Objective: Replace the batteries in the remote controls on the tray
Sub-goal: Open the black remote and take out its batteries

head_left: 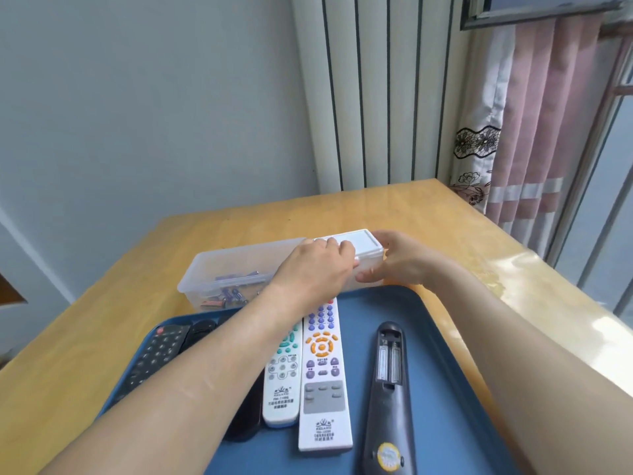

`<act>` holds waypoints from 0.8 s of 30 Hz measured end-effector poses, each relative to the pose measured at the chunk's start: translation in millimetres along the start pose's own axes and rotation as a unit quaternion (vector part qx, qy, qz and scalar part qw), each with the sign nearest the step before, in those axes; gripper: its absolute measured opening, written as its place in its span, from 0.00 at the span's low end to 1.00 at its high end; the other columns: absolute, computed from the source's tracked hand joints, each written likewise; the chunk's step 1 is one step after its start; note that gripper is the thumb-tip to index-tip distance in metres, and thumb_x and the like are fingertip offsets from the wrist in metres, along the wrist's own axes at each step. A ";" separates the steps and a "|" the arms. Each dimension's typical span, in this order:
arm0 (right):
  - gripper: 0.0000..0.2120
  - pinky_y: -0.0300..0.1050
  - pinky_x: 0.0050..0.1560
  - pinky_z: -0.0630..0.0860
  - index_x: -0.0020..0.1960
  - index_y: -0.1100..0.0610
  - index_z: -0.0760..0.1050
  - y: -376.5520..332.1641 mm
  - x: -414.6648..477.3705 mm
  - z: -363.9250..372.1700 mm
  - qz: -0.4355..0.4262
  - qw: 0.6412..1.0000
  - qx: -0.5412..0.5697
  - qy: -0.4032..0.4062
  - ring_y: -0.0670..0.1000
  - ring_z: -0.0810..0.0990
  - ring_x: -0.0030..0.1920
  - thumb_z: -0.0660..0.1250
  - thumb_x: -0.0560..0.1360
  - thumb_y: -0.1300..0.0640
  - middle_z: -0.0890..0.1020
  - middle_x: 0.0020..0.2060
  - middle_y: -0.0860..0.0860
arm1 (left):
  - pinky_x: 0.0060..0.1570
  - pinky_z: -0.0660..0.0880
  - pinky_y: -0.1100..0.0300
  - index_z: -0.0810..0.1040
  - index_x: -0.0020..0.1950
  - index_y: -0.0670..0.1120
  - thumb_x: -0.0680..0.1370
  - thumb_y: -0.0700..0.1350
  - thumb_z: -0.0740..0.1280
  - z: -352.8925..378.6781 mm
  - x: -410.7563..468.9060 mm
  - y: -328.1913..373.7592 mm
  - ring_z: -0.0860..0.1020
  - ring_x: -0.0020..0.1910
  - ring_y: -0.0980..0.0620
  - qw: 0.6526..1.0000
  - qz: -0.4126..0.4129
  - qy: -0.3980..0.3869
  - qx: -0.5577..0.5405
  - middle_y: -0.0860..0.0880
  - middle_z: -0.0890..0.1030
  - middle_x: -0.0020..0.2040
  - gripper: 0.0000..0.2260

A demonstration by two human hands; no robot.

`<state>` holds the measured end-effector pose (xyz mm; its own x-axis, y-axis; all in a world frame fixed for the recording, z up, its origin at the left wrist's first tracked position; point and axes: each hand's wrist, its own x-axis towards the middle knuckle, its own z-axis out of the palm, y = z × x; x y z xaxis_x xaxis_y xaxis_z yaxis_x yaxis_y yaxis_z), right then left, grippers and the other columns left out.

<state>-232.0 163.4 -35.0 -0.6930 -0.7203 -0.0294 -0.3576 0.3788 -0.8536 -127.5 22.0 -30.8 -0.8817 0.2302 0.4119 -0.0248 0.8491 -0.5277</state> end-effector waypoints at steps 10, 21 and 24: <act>0.30 0.40 0.34 0.71 0.66 0.54 0.68 1.7 -5.4 -8.3 0.042 0.995 -0.080 0.045 0.49 0.77 0.42 0.77 0.69 0.60 0.76 0.49 0.48 | 0.49 0.71 0.50 0.74 0.59 0.46 0.79 0.47 0.63 -10.2 41.9 -45.1 0.73 0.54 0.40 0.922 -0.276 0.107 -0.249 0.42 0.77 0.55 0.10; 0.09 0.41 0.30 0.67 0.51 0.55 0.76 -18.0 -12.3 -29.7 -0.001 0.993 -0.088 0.079 0.50 0.72 0.35 0.59 0.76 0.65 0.78 0.40 0.52 | 0.66 0.63 0.48 0.73 0.66 0.55 0.79 0.64 0.55 -6.9 20.5 -14.6 0.65 0.70 0.47 0.941 -0.164 -0.200 -0.217 0.48 0.71 0.69 0.21; 0.14 0.38 0.31 0.66 0.44 0.56 0.75 -32.1 -10.9 -22.5 -0.075 0.985 0.008 0.153 0.47 0.70 0.33 0.54 0.76 0.68 0.78 0.37 0.53 | 0.66 0.63 0.48 0.67 0.70 0.49 0.77 0.66 0.56 -16.1 19.5 -10.1 0.68 0.68 0.47 0.942 -0.156 -0.202 -0.218 0.48 0.72 0.68 0.28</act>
<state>-227.1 172.2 4.5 -0.7906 -0.5576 0.2530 -0.4611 0.2703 -0.8452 -136.8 25.6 -5.5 -0.9732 -0.1874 0.1329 -0.1936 0.9804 -0.0355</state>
